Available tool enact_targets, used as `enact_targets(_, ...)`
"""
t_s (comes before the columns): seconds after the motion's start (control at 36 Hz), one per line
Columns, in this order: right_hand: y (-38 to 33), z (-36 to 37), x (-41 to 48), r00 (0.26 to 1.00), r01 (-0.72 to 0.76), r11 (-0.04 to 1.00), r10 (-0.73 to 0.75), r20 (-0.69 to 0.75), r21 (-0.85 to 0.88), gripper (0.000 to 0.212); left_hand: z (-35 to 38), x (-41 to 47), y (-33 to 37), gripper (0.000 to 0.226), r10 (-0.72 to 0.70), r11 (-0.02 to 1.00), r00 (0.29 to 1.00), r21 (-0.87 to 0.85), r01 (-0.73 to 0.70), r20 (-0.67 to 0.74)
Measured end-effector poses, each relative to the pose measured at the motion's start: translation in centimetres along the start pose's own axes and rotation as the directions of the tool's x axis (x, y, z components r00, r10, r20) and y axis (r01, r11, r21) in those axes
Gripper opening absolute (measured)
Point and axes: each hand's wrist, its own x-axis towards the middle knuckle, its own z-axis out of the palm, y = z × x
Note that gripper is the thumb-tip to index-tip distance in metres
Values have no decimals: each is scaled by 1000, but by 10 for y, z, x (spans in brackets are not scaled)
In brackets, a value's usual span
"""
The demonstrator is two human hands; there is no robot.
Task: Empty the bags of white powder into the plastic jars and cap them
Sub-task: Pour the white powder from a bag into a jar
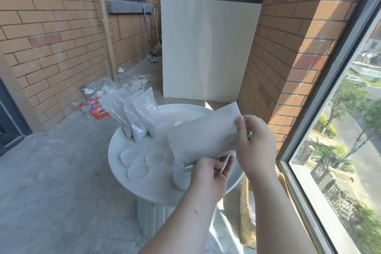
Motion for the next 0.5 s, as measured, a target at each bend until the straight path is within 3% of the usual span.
enact_targets(0.5,3,0,0,999,33,999,-33,0,-28,22,-2,2,-1,62,9,1000,1000,-4,-9,-3)
